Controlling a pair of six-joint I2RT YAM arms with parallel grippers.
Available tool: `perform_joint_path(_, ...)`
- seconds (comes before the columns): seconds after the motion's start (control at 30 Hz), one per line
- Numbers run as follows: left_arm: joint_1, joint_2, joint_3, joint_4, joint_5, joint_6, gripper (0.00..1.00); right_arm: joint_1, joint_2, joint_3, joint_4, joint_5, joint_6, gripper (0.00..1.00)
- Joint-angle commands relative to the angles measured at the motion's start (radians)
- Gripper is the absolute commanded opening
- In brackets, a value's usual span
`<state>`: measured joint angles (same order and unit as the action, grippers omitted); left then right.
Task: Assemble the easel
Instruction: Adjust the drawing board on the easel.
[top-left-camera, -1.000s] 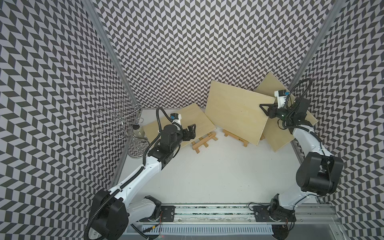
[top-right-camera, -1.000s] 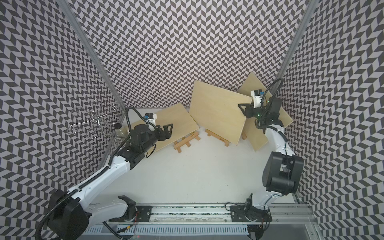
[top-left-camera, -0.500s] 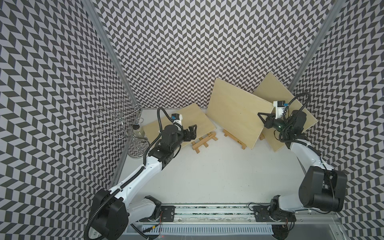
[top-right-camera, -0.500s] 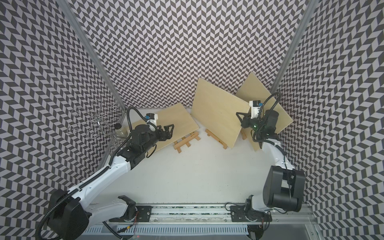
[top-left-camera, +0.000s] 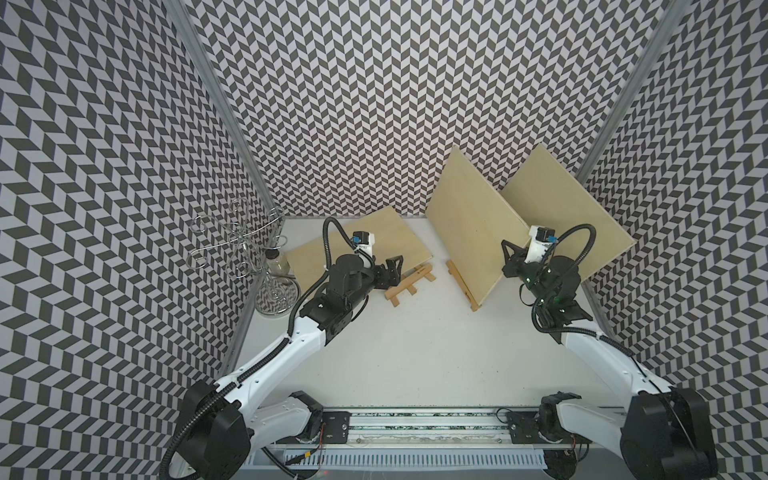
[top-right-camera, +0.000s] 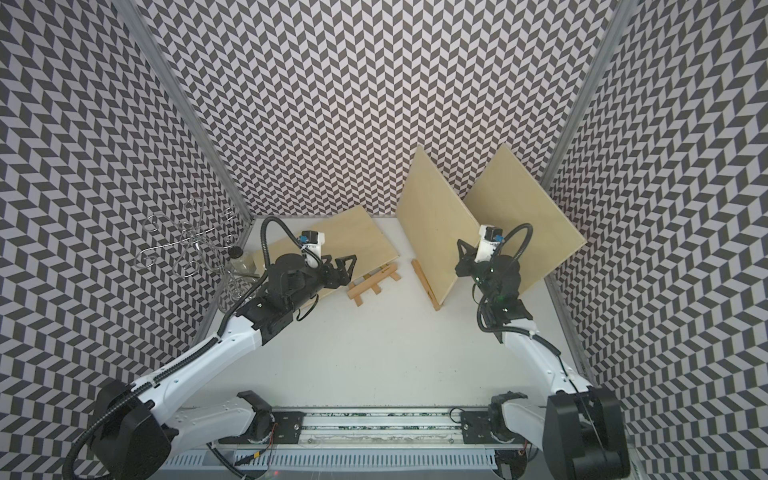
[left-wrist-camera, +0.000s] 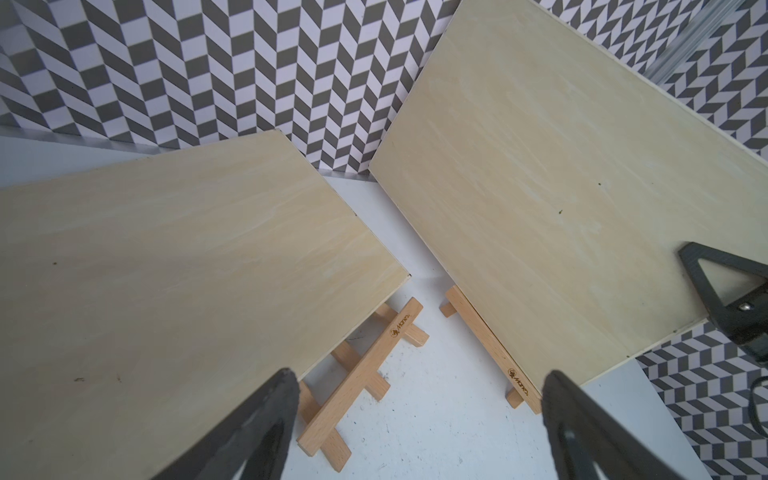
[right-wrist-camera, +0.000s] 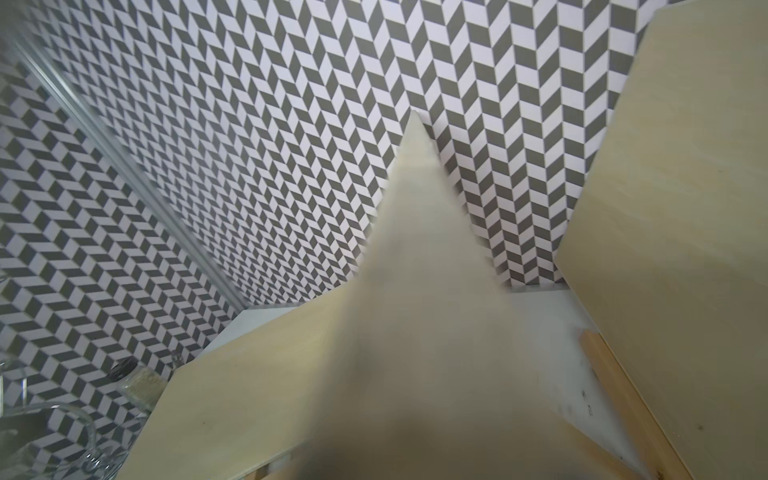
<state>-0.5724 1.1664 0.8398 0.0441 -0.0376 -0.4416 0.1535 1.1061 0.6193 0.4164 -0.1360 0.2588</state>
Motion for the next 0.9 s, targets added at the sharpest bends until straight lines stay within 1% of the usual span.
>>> perform_joint_path(0.0, -0.052, 0.056, -0.007, 0.044, 0.025, 0.007, 0.89, 0.042, -0.067, -0.093, -0.208, 0.172, 0.007, 0.00)
perform_joint_path(0.07, -0.075, 0.116, 0.003, 0.072, 0.070, 0.003, 0.89, 0.081, -0.110, -0.115, -0.246, 0.210, 0.047, 0.00)
perform_joint_path(0.17, -0.108, 0.235, 0.045, 0.093, 0.137, 0.001, 0.88, 0.168, -0.144, -0.124, -0.323, 0.287, 0.059, 0.00)
perform_joint_path(0.23, -0.134, 0.330, 0.095, 0.097, 0.206, 0.018, 0.84, 0.218, -0.154, -0.128, -0.364, 0.322, 0.066, 0.00)
perform_joint_path(0.37, -0.164, 0.513, 0.221, 0.061, 0.299, 0.044, 0.83, 0.262, -0.178, -0.149, -0.381, 0.349, 0.077, 0.00)
perform_joint_path(0.47, -0.165, 0.619, 0.287, 0.080, 0.364, 0.017, 0.83, 0.273, -0.195, -0.151, -0.390, 0.351, 0.069, 0.00)
perform_joint_path(0.57, -0.168, 0.714, 0.356, 0.083, 0.390, -0.029, 0.80, 0.290, -0.210, -0.150, -0.398, 0.365, 0.055, 0.00)
perform_joint_path(0.67, -0.172, 0.801, 0.443, 0.024, 0.359, -0.080, 0.76, 0.303, -0.232, -0.147, -0.410, 0.379, 0.045, 0.00)
perform_joint_path(0.8, -0.172, 0.870, 0.484, 0.023, 0.356, -0.137, 0.74, 0.316, -0.260, -0.139, -0.422, 0.392, 0.051, 0.00)
perform_joint_path(0.87, -0.172, 0.893, 0.498, 0.014, 0.352, -0.165, 0.70, 0.321, -0.273, -0.136, -0.426, 0.396, 0.046, 0.00)
